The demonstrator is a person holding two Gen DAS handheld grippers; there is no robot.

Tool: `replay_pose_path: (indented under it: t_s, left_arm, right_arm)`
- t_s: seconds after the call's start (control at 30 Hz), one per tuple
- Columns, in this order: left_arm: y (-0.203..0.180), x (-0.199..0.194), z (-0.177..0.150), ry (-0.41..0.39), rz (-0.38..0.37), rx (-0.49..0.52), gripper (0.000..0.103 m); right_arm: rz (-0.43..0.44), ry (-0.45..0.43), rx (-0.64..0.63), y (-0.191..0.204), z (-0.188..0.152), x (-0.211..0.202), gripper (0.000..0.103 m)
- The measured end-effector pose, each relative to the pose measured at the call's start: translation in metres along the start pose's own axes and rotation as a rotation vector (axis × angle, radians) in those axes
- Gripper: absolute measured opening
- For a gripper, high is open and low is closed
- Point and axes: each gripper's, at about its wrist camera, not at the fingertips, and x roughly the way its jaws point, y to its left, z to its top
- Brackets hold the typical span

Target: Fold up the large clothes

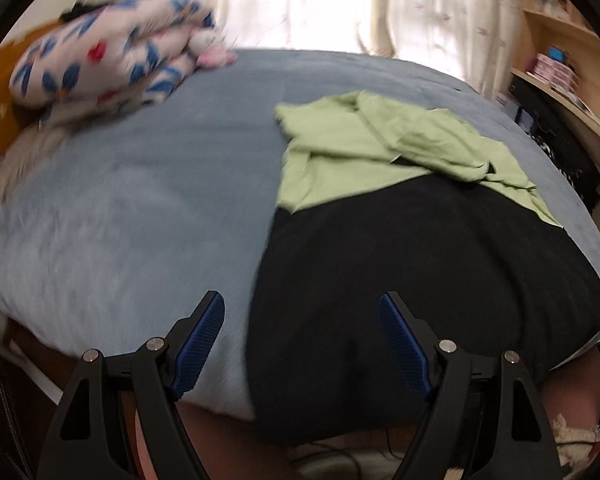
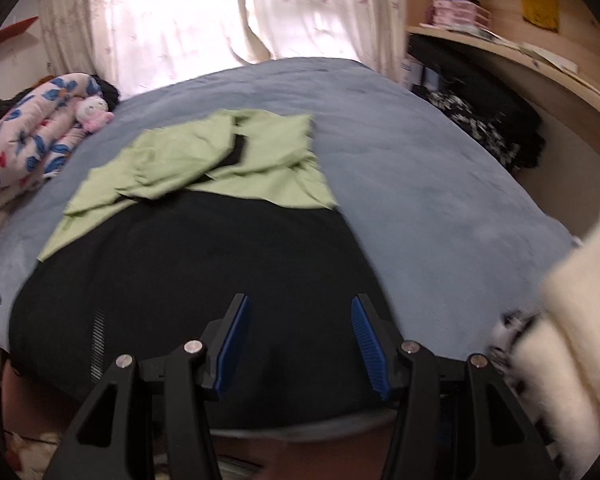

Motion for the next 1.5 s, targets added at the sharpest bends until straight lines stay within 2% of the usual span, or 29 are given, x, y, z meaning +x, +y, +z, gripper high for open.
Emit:
replay_pose_path:
  t_s: [0.17,0.3,0.4,0.63,0.7,0.8,0.9,1.07,1.17,1.3,1.33,1.4,1.43,1.47,1.5]
  left_arm:
    - [0.032,0.018,-0.017,0.06,-0.103,-0.094,0.078]
    - [0.037,0.032,-0.026,0.114,-0.182,-0.117,0.078]
    - [0.037,0.038,-0.032,0.131,-0.203,-0.123,0.078]
    - [0.037,0.046,-0.036,0.152,-0.247,-0.108,0.078]
    - [0.039,0.047,-0.035,0.151,-0.265,-0.12,0.078]
    - [0.041,0.046,-0.035,0.148,-0.281,-0.128,0.075]
    - [0.038,0.046,-0.035,0.15,-0.295,-0.121,0.067]
    - [0.029,0.045,-0.038,0.173,-0.327,-0.082,0.067]
    - [0.022,0.047,-0.041,0.192,-0.326,-0.048,0.073]
    - [0.016,0.049,-0.04,0.204,-0.306,-0.026,0.073]
    - [0.014,0.05,-0.039,0.208,-0.3,-0.021,0.069]
    - [0.012,0.05,-0.037,0.22,-0.279,-0.025,0.023]
    - [0.014,0.05,-0.036,0.227,-0.292,-0.041,0.015]
    - [0.02,0.048,-0.032,0.226,-0.34,-0.101,0.01]
    - [0.025,0.046,-0.03,0.225,-0.368,-0.135,0.008]
  right_arm:
    - [-0.032,0.047,0.084,-0.041,-0.023,0.01,0.053]
    - [0.011,0.082,0.14,-0.055,-0.037,0.019,0.053]
    - [0.051,0.086,0.148,-0.056,-0.042,0.024,0.053]
    - [0.073,0.092,0.1,-0.043,-0.044,0.036,0.052]
    - [0.102,0.087,0.094,-0.042,-0.044,0.033,0.037]
    - [0.148,0.065,0.087,-0.039,-0.043,0.024,0.027]
    - [0.176,0.046,0.075,-0.034,-0.04,0.019,0.027]
    - [0.204,0.064,0.051,-0.023,-0.037,0.027,0.027]
    - [0.2,0.085,0.063,-0.024,-0.039,0.035,0.027]
    - [0.209,0.109,0.092,-0.03,-0.044,0.04,0.027]
    - [0.215,0.112,0.097,-0.032,-0.044,0.041,0.027]
    - [0.214,0.119,0.092,-0.031,-0.043,0.04,0.024]
    - [0.211,0.12,0.086,-0.03,-0.041,0.04,0.02]
    - [0.213,0.124,0.081,-0.028,-0.039,0.038,0.017]
    - [0.213,0.122,0.076,-0.026,-0.036,0.035,0.014]
